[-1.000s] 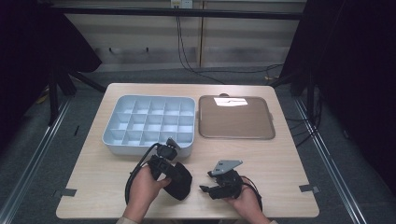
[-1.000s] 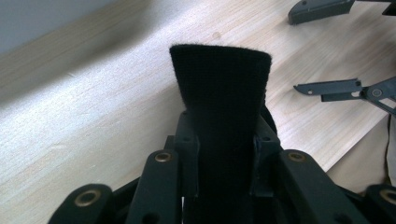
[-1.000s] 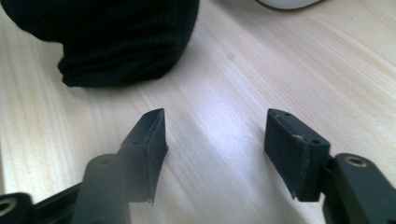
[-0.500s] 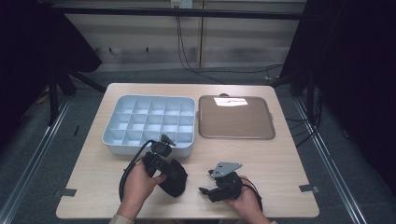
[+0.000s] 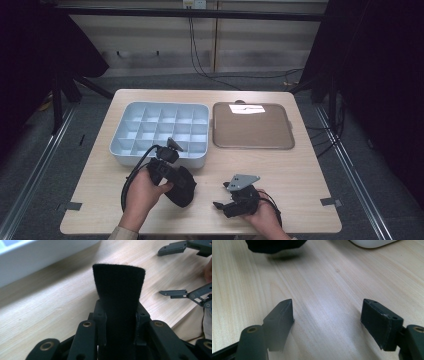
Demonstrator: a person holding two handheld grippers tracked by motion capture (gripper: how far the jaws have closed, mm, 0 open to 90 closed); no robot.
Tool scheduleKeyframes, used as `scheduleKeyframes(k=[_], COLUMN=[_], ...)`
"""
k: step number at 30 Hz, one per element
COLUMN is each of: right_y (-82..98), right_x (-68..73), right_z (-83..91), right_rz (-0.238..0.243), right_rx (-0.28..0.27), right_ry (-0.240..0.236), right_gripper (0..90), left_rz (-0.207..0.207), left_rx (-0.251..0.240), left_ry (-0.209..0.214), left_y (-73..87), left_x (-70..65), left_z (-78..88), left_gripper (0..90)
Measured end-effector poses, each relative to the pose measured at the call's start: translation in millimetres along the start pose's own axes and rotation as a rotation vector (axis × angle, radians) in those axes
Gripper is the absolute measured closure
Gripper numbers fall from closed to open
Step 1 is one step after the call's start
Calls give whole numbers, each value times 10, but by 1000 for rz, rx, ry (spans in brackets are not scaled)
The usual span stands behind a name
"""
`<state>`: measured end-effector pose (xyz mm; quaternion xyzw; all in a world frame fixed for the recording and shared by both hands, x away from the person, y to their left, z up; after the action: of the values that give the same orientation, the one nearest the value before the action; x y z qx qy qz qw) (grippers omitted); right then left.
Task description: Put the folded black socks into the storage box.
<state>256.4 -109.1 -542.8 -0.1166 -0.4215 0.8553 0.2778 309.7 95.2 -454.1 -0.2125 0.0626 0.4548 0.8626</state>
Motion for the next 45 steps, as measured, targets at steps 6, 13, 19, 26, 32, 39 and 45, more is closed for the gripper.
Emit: scheduleKeyframes(k=[6,13,19,26,32,39,45], right_y=[-1,4,6,6,7,9,10], right_x=[-3,8,9,10,14,16,18], right_z=[-2,3,4,4,2,5,6], right_rz=[8,2,3,2,0,-3,-4], right_rx=[-3,1,0,3,3,4,5], right_ry=[1,1,4,2,2,7,9], right_gripper=[249,243,238,228,225,225,224], left_rz=[9,17,19,31,45,53,59], left_rx=[-7,-8,-2,-5,-9,-13,-12], left_ry=[-10,-21,-29,-47,-47,-56,-74], left_y=[-2,3,1,-1,10,15,6], left_x=[86,135,165,236,311,384,449], left_z=[87,158,221,325,403,484,563], left_gripper=[704,704,705,705,705,705,704])
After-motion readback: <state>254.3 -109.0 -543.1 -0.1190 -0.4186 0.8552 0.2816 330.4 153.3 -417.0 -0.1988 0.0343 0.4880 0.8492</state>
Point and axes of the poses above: each handheld gripper's, and its own axes: z roughly backward along the jaws, y roughly out of its underside, x roughly to its left, the point moved 5 cm from there along -z, roughly forward along the jaws, and after that the axes turned 4 degrees about -x, right-handed, at the moved point
